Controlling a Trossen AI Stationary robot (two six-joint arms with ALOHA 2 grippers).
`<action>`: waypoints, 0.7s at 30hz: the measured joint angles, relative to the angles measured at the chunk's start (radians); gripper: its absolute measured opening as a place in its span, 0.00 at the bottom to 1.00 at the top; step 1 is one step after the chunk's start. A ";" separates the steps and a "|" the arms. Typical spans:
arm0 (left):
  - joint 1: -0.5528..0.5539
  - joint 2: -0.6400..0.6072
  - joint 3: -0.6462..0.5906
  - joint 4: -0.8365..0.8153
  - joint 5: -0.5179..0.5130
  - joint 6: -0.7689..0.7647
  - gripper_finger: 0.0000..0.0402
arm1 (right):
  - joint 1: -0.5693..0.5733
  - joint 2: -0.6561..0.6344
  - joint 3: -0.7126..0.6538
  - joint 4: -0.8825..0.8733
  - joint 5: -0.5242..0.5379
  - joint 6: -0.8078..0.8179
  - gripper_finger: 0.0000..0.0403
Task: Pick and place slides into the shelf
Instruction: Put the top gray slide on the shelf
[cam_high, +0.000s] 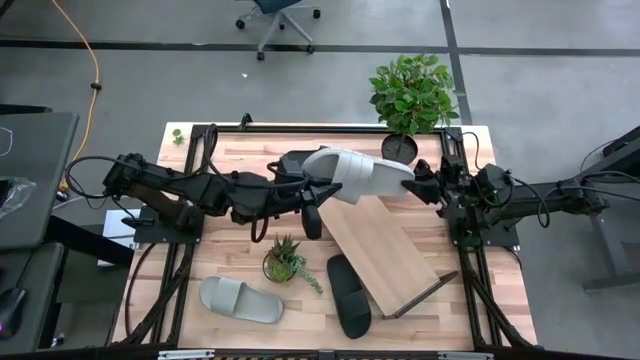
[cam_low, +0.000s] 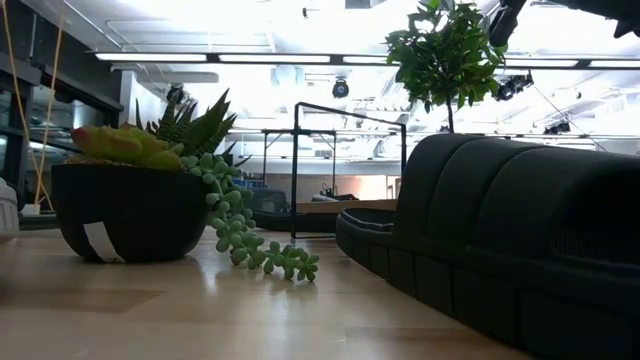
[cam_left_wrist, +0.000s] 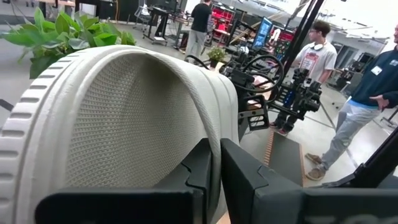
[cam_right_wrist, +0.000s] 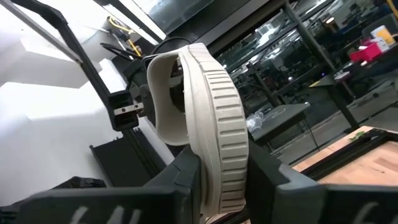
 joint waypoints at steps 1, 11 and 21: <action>0.000 0.000 0.000 0.000 0.000 0.015 0.07 | 0.000 -0.001 0.000 0.000 0.010 0.000 0.16; 0.000 -0.007 0.000 -0.029 0.050 0.064 0.21 | 0.000 -0.094 0.000 -0.078 0.067 -0.016 0.15; -0.001 -0.035 0.001 -0.046 0.060 0.085 0.27 | 0.000 -0.306 0.000 -0.347 0.173 0.035 0.15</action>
